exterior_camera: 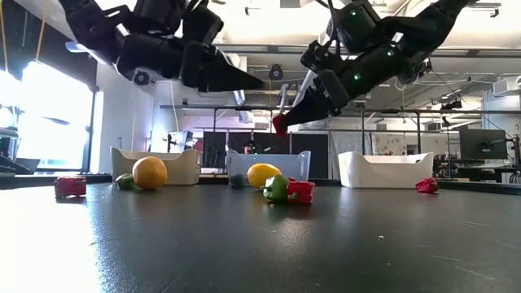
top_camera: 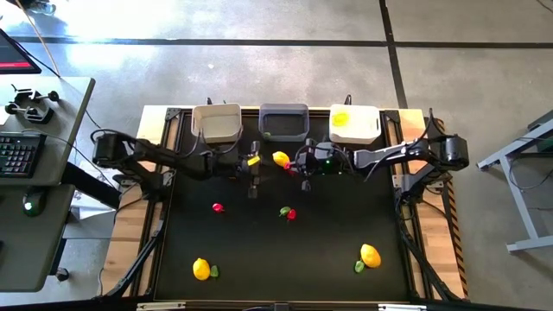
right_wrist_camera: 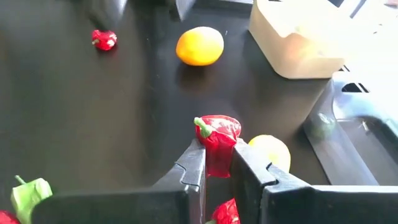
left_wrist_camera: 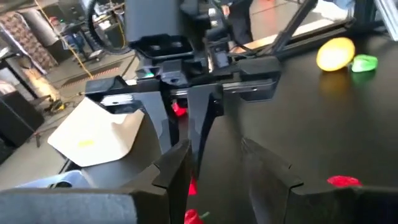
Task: Sort produce into baskets
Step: Put the red bell pepper into the gray bin, then put the lemon into the white bin
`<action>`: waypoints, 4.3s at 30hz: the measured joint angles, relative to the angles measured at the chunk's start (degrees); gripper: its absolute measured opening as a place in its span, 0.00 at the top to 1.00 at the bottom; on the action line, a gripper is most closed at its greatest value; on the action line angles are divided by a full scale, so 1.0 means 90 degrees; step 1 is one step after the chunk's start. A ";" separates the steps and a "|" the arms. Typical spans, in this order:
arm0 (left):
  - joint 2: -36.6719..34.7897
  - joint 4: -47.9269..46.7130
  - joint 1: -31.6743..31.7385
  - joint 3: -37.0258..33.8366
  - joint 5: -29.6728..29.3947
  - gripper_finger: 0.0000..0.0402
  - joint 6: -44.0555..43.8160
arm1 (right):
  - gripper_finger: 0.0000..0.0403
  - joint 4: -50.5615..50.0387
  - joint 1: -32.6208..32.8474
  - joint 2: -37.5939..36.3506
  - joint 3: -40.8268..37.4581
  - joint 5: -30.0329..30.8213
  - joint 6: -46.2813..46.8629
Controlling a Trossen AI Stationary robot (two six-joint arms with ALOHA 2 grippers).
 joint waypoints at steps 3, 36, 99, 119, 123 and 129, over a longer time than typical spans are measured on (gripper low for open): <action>0.0260 0.0023 -0.0094 0.0197 -0.0498 0.69 0.0027 | 0.91 0.0074 0.0003 0.0000 0.0002 0.0000 -0.0001; 0.0966 0.0010 -0.0026 0.0673 -0.0798 0.90 -0.0557 | 0.91 0.0193 0.0015 0.0000 0.0005 -0.0038 0.0003; -0.0906 -0.1467 0.3931 -0.1078 -0.2185 1.00 -0.1699 | 0.53 -0.0116 0.0124 0.0002 0.0007 0.0984 0.0168; -0.0735 -0.1503 0.4188 -0.1075 -0.2191 0.81 -0.1531 | 0.53 -0.0116 0.0124 0.0002 0.0007 0.0981 0.0168; -0.0887 -0.1497 0.4109 -0.1075 -0.2200 0.83 -0.1398 | 0.53 -0.0116 0.0126 0.0002 0.0007 0.0981 0.0167; -0.1298 -0.1464 0.3564 -0.1068 -0.1839 0.98 -0.0931 | 0.53 -0.0092 0.0127 0.0002 0.0007 0.0981 0.0049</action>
